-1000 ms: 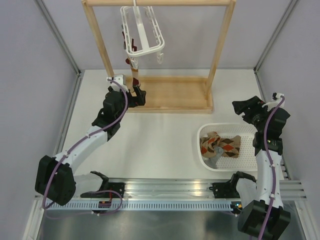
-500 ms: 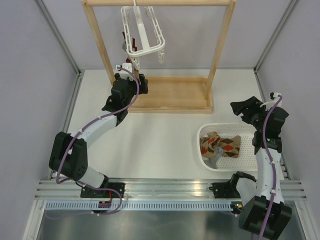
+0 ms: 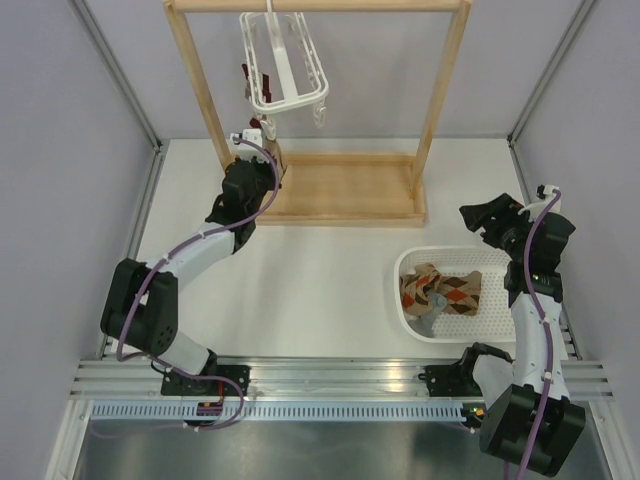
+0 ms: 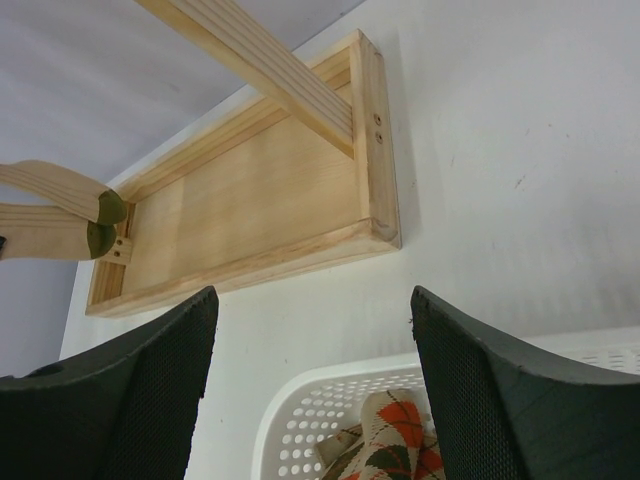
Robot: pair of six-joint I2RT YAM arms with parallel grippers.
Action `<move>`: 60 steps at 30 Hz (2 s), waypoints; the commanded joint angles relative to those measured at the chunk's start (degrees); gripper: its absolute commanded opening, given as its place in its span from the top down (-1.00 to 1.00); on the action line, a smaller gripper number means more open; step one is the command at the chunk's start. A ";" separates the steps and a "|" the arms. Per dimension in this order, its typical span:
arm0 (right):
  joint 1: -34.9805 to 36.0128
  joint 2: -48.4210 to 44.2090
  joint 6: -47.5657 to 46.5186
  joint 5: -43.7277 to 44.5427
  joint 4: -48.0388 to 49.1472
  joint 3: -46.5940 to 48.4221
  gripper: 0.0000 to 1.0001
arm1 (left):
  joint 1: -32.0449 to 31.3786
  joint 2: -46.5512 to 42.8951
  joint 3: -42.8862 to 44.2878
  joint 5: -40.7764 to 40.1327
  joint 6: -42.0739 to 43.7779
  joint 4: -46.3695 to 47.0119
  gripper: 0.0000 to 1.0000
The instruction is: Remove the socks clipped to the hanger
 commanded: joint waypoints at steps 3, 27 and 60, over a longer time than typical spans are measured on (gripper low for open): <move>-0.14 -0.55 -0.22 -1.74 3.60 -0.26 -0.63 | 0.14 -6.59 -1.27 -1.52 0.91 2.01 0.95; 2.14 -11.45 -2.50 -3.16 -5.10 1.94 -0.62 | -0.83 -37.08 -6.28 15.69 -4.72 -25.94 0.95; 67.96 13.85 -3.90 39.74 0.88 23.46 -0.68 | -19.29 -45.62 -11.64 15.36 2.76 -35.00 0.95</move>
